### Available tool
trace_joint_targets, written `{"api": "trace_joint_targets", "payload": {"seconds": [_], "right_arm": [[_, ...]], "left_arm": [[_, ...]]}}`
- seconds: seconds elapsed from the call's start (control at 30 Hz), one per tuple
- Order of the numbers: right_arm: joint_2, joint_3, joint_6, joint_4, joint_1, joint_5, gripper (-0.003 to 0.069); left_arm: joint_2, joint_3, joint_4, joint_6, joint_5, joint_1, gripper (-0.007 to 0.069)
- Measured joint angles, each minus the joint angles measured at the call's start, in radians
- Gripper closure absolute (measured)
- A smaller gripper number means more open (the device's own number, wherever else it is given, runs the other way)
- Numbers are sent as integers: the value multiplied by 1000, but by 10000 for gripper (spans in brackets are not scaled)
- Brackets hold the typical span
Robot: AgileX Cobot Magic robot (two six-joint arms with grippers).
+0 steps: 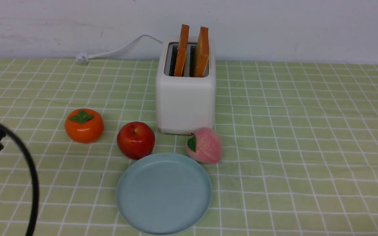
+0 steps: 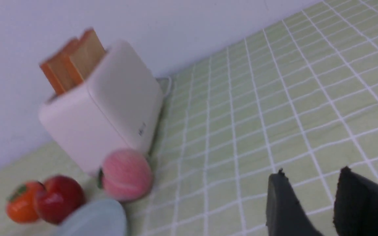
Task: Take toasted bread from bread machine on green coffee tablecloth place on plate.
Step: 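Reach for a toast slice standing in the toaster with the left gripper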
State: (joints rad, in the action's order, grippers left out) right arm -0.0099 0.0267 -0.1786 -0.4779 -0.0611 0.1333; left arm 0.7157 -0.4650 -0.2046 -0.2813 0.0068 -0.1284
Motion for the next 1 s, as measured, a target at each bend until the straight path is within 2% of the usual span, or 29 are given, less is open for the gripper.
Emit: {"api": "trace_joint_targets", "payload": {"seconds": [0.1, 0.17, 0.2, 0.23, 0.27, 0.33, 0.4, 0.47, 0.57, 0.7, 0.77, 0.83, 1.0], "right_arm": [[0, -10, -3, -37, 0, -33, 434], [1, -61, 18, -28, -7, 24, 462], [4, -68, 21, -25, -8, 32, 466], [13, -101, 37, -15, -13, 64, 481], [56, -201, 89, 8, -22, 164, 524], [94, -254, 122, 22, -23, 224, 544], [193, -396, 228, 49, -23, 387, 591], [225, -439, 264, 55, -23, 434, 600], [306, -543, 364, 60, -23, 517, 608], [360, -599, 481, 30, -23, 504, 608], [365, -600, 512, 11, -23, 493, 607], [369, -601, 584, -44, -23, 481, 607], [369, -601, 681, -146, -23, 481, 606]], "left_arm": [[134, -28, 42, 6, -131, -76, 638], [231, -58, 98, 7, -243, -158, 638], [231, -58, 98, 7, -243, -158, 638], [279, -75, 125, 9, -293, -198, 638], [375, -115, 157, 10, -382, -265, 638], [423, -139, 165, 10, -438, -286, 638], [554, -206, 172, 10, -531, -305, 634], [604, -235, 172, 10, -555, -306, 624], [716, -298, 170, 7, -620, -307, 547], [857, -399, 170, 3, -682, -307, 347], [887, -425, 170, 3, -688, -307, 305], [956, -490, 172, 3, -689, -307, 225], [1078, -620, 175, 40, -689, -307, 169]]}}
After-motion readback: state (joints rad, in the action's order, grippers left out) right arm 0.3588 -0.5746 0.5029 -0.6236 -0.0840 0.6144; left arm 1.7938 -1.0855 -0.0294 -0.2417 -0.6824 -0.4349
